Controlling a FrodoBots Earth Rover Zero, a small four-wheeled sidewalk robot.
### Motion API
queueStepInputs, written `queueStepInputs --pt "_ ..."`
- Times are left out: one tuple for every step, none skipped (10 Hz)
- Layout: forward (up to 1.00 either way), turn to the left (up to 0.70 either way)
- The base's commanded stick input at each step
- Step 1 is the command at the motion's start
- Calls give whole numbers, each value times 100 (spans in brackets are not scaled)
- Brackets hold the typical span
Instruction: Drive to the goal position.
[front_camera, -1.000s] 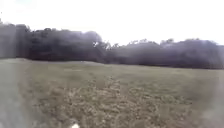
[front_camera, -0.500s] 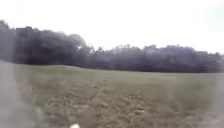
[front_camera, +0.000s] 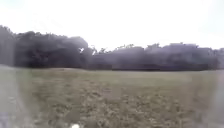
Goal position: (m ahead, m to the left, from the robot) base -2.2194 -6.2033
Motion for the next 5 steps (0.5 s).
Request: queueStepInputs --pt "100 0" --pt "100 0" --pt "100 0" --pt "100 0" --pt "100 0"
